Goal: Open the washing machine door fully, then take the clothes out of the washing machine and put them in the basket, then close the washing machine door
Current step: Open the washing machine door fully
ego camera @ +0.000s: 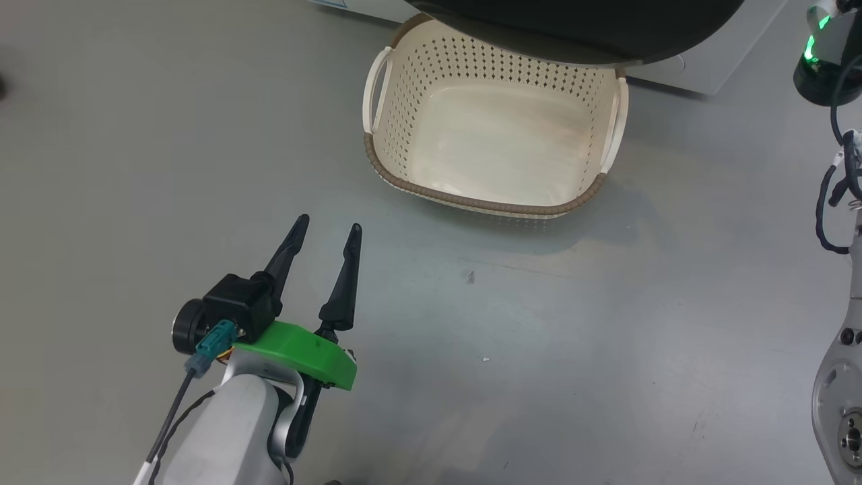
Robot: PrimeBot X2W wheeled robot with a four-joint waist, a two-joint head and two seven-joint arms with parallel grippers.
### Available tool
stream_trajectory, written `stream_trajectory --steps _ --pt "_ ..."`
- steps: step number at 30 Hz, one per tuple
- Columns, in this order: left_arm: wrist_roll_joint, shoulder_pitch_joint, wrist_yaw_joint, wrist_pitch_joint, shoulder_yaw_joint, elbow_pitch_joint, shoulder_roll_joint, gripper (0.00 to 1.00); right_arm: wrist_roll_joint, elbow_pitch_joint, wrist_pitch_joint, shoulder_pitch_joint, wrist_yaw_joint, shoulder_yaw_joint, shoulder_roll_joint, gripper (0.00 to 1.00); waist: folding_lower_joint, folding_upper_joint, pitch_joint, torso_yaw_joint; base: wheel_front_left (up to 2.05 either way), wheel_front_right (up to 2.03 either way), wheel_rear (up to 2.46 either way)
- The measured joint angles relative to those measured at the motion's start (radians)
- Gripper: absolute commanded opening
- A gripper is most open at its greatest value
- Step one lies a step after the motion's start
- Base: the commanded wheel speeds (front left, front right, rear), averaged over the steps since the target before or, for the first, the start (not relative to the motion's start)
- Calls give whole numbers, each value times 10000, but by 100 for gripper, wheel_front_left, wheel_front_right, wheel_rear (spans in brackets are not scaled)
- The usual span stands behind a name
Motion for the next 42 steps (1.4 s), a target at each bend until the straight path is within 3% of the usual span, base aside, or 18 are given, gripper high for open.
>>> stream_trajectory --steps 31,37,42 --pt "107 134 -2 0 182 117 2 100 -29 -431 318 829 29 293 144 0 0 0 -642 -227 0 0 0" --pt "128 270 -2 0 209 217 2 100 -1373 -558 -357 1235 790 731 -575 0 0 0 -861 -266 0 0 0" --pt "199 356 -2 0 274 286 6 100 -2569 -779 -1047 1497 1659 1308 -1011 0 0 0 -1103 -336 0 0 0"
